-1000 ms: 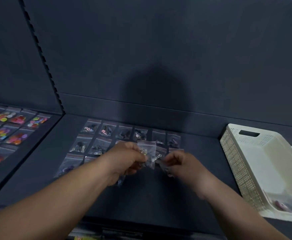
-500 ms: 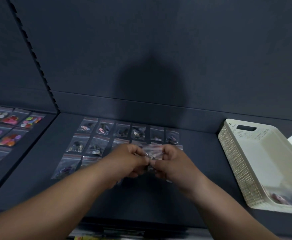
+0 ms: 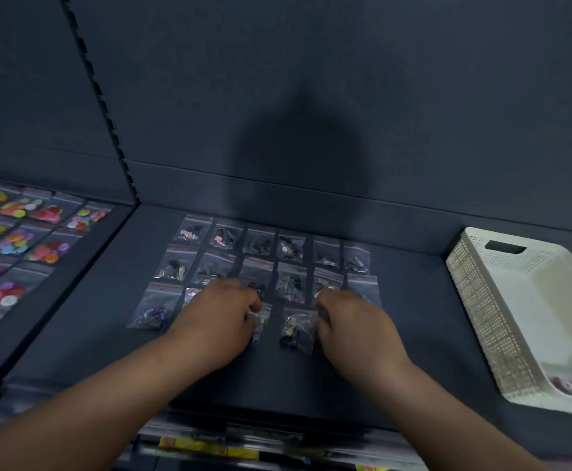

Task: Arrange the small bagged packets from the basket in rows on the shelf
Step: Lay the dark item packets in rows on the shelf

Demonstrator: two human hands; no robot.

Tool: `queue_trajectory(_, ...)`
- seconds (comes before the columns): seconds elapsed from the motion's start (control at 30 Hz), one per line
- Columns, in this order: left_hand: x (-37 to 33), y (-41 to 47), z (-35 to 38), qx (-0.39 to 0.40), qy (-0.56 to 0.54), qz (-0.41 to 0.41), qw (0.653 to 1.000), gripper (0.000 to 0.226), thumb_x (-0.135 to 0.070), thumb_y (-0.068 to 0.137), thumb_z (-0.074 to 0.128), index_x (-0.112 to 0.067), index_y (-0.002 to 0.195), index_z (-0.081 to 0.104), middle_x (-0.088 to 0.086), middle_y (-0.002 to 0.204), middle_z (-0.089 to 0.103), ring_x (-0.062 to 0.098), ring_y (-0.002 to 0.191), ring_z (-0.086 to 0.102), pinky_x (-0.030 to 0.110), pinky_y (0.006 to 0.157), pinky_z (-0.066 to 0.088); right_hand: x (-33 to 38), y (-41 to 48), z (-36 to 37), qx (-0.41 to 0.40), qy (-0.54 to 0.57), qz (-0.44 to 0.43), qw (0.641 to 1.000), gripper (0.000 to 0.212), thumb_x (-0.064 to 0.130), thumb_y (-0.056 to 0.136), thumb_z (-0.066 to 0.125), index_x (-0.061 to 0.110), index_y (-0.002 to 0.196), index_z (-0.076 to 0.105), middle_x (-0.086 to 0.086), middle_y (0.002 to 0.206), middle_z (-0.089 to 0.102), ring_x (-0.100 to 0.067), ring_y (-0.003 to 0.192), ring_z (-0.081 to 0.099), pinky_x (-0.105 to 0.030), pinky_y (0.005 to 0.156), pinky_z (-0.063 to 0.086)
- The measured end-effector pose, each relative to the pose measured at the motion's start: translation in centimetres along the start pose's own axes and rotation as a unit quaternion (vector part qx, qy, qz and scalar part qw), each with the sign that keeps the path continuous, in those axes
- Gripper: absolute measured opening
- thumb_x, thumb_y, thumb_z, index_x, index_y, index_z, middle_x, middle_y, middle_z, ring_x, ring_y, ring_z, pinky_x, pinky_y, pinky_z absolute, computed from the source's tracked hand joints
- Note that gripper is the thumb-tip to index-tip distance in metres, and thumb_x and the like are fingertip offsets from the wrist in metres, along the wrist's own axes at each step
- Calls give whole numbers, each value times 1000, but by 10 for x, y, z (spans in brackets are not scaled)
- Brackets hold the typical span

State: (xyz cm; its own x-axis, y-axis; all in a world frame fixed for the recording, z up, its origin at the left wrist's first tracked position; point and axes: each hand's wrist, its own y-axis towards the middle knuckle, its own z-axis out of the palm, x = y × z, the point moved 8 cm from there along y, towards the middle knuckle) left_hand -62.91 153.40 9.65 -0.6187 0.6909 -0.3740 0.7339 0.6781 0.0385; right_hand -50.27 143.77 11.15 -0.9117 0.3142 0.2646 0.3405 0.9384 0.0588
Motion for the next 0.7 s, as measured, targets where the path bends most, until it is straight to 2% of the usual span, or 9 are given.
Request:
queue_trajectory(0.1,-2,-2,6,21,20,9,1000,24,-25,90,53,-27,111,62,-3,112,52,16,113,44,23,87,37,7,1,15,52,63,-69,994,23,24,93,52,19,112,62,1,112,56,-17,108,51,-26,87,41)
queue_trajectory(0.2,-3,-4,12,38,28,15,999,21,-24,90,52,-26,107,64,-2,108,52,18,110,45,24,85,38,10,1,28,71,73,-101,990,25,23,91,57,20,115,65,1,113,56,-15,111,46,-24,94,38)
queue_trajectory(0.7,-5,-3,15,18,37,7,999,25,-34,93,50,-26,114,62,-2,113,51,16,114,44,23,88,36,15,-2,34,48,95,-140,984,27,24,90,59,22,116,64,2,112,56,-14,111,46,-13,86,30)
